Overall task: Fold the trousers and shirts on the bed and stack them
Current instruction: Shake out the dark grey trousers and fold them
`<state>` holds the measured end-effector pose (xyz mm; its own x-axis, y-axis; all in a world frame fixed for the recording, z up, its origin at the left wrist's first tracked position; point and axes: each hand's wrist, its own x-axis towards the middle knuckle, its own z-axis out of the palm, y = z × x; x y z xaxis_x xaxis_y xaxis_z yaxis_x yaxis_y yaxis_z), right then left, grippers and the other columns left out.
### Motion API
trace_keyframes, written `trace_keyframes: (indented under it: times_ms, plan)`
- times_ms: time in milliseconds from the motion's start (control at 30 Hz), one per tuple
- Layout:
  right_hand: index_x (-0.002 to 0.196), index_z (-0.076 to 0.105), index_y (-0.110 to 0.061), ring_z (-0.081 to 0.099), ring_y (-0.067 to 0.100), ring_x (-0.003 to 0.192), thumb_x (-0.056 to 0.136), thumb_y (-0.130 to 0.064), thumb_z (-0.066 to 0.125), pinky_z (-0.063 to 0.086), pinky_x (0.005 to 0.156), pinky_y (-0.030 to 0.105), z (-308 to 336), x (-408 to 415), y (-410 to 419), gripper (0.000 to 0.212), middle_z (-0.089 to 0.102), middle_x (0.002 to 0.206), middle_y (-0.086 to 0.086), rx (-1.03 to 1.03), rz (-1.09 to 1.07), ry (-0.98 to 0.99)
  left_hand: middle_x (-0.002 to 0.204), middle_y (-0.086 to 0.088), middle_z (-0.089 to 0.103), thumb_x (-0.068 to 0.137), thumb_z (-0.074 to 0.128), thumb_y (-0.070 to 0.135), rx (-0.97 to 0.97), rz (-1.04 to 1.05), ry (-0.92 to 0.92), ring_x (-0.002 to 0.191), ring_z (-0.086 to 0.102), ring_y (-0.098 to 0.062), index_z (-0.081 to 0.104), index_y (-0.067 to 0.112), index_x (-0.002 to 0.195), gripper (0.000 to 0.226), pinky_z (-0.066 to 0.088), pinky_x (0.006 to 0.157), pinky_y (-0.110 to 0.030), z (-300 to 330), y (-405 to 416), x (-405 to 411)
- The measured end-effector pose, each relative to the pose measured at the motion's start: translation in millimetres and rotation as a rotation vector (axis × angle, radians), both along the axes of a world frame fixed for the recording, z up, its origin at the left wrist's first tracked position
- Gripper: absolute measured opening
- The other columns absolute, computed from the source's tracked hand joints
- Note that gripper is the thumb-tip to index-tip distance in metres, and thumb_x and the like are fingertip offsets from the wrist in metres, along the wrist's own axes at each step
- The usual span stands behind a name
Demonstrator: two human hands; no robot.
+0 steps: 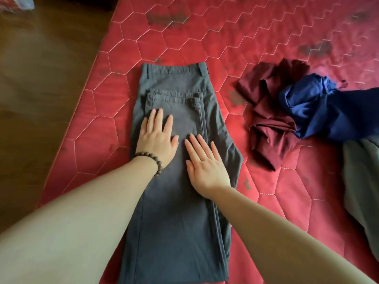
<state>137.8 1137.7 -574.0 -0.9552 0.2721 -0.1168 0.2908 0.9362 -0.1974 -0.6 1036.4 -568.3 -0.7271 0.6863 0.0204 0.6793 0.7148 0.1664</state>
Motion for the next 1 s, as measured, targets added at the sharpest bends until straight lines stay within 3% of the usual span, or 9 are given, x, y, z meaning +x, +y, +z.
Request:
trace_keyframes:
  times_ms: [200, 333, 467, 600, 767, 800, 867, 933, 1000]
  plan:
    - [0.152, 0.013, -0.037, 0.005, 0.013, 0.148, 0.093, -0.066, 0.021, -0.002, 0.12, 0.046, 1.3, 20.9, 45.1, 0.067, 0.007, 0.161, -0.005, 0.162, -0.078, -0.083, 0.159, -0.018, 0.014, 0.089, 0.028, 0.053, -0.055, 0.02, 0.025, 0.148, 0.006, -0.033, 0.026, 0.019, 0.152, 0.071, 0.011, 0.118, -0.051, -11.4, -6.4, 0.9]
    - [0.15, 0.03, -0.02, 0.018, 0.023, 0.147, 0.097, -0.049, 0.03, -0.001, 0.117, 0.056, 11.0, 15.6, 65.1, 0.06, 0.028, 0.157, 0.006, 0.239, -0.4, -0.091, 0.159, -0.021, 0.009, 0.088, 0.026, 0.057, -0.082, 0.035, -0.008, 0.148, 0.002, -0.034, 0.024, 0.022, 0.152, 0.073, 0.012, 0.118, -0.051, -10.3, -6.4, 1.0]
    - [0.143, 0.043, -0.009, 0.024, 0.025, 0.145, 0.094, -0.029, 0.039, 0.01, 0.119, 0.049, 16.0, -37.0, 57.6, 0.052, 0.035, 0.153, 0.008, 0.105, -0.055, 0.239, 0.159, -0.021, 0.012, 0.087, 0.029, 0.056, -0.093, 0.03, -0.019, 0.148, 0.005, -0.034, 0.028, 0.021, 0.151, 0.073, 0.013, 0.118, -0.051, -9.9, -5.9, -0.1]
    - [0.152, 0.015, -0.032, 0.005, 0.014, 0.148, 0.099, -0.049, 0.02, 0.001, 0.119, 0.049, 7.1, -104.4, 63.1, 0.056, 0.011, 0.16, -0.007, 0.083, 0.335, -0.03, 0.157, -0.021, 0.018, 0.085, 0.039, 0.053, -0.067, 0.033, -0.031, 0.147, 0.012, -0.034, 0.035, 0.019, 0.148, 0.071, 0.015, 0.117, -0.052, -11.3, -5.3, -1.6]
    - [0.153, 0.016, -0.025, -0.004, 0.02, 0.149, 0.1, -0.045, 0.025, -0.009, 0.115, 0.057, 11.5, -142.8, 146.1, 0.057, 0.007, 0.162, -0.001, 0.269, -0.234, -0.034, 0.159, -0.019, 0.013, 0.087, 0.036, 0.055, -0.112, 0.027, -0.063, 0.148, 0.006, -0.033, 0.028, 0.022, 0.151, 0.073, 0.016, 0.117, -0.053, -10.1, -4.8, -3.1]
    - [0.152, 0.021, -0.019, 0.0, 0.022, 0.149, 0.1, -0.041, 0.03, -0.006, 0.116, 0.056, 14.7, -150.5, 145.8, 0.057, 0.011, 0.161, 0.002, 0.256, -0.202, 0.047, 0.159, -0.019, 0.013, 0.087, 0.036, 0.055, -0.116, 0.025, -0.068, 0.148, 0.005, -0.033, 0.028, 0.022, 0.151, 0.073, 0.017, 0.117, -0.053, -9.4, -4.8, -3.3]
    - [0.15, 0.027, -0.018, 0.01, 0.024, 0.148, 0.099, -0.036, 0.036, 0.003, 0.118, 0.051, 16.7, -167.4, 118.6, 0.055, 0.02, 0.159, 0.004, 0.185, 0.177, 0.171, 0.158, -0.02, 0.018, 0.086, 0.039, 0.055, -0.119, 0.028, -0.086, 0.148, 0.008, -0.034, 0.032, 0.022, 0.15, 0.072, 0.018, 0.116, -0.053, -6.5, -4.6, -4.6]
    - [0.152, 0.02, -0.026, 0.008, 0.019, 0.148, 0.101, -0.041, 0.024, 0.002, 0.12, 0.046, 13.4, -180.3, 83.7, 0.053, 0.015, 0.16, -0.001, 0.094, 0.609, 0.075, 0.153, -0.022, 0.029, 0.084, 0.041, 0.054, -0.126, 0.031, -0.107, 0.146, 0.016, -0.036, 0.042, 0.02, 0.144, 0.069, 0.02, 0.116, -0.053, -4.6, -3.6, -5.2]
    - [0.152, 0.005, -0.036, -0.003, 0.015, 0.148, 0.1, -0.047, 0.01, -0.004, 0.12, 0.043, 7.1, -193.9, 71.3, 0.053, 0.002, 0.161, -0.008, 0.097, 0.76, -0.077, 0.15, -0.023, 0.035, 0.083, 0.043, 0.054, -0.133, 0.036, -0.113, 0.145, 0.02, -0.036, 0.047, 0.019, 0.141, 0.068, 0.02, 0.115, -0.054, -4.6, -3.2, -4.8]
